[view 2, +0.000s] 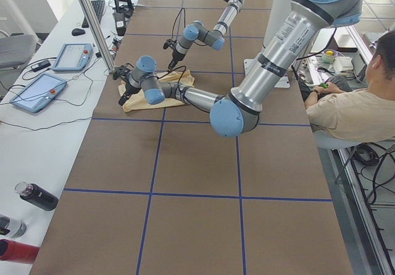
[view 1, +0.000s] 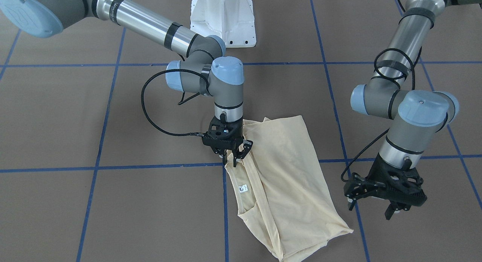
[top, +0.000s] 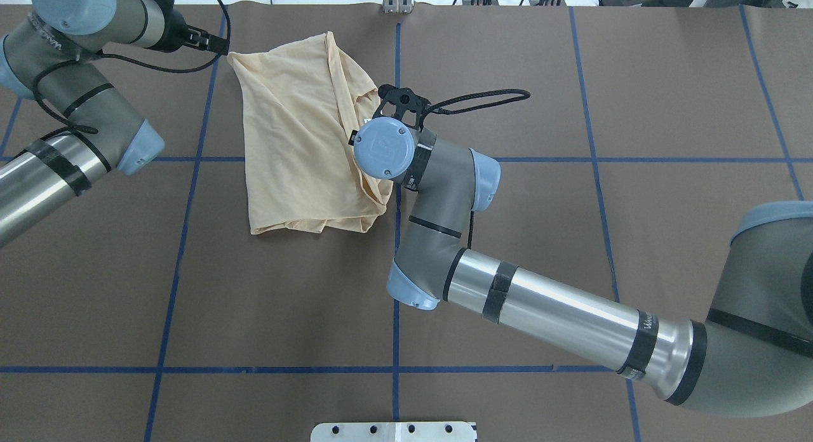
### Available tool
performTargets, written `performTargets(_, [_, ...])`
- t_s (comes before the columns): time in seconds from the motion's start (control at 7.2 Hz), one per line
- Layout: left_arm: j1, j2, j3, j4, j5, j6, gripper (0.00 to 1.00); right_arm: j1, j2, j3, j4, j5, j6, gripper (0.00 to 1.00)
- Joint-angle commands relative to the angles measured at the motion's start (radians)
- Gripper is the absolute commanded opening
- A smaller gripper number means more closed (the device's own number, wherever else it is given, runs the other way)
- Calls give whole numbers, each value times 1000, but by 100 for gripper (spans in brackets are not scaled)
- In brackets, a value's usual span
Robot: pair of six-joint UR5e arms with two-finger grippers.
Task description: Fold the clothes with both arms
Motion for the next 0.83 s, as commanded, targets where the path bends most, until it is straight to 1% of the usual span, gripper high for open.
performTargets(0.0, [0,0,-3,0,0,0,100,-1,1,0,0,-5,-58,0])
performTargets(0.14, [0,0,-3,0,0,0,100,-1,-6,14,0,0,-64,0])
performTargets(0.28, [0,0,-4,0,0,-1,100,-1,-45,84,-14,6,-75,0])
performTargets(0.56, [1,0,-6,0,0,-1,100,-18,-178,308,-95,8,-87,0])
performTargets(0.69, [1,0,-10,0,0,-1,100,-41,-220,389,-139,6,-87,0])
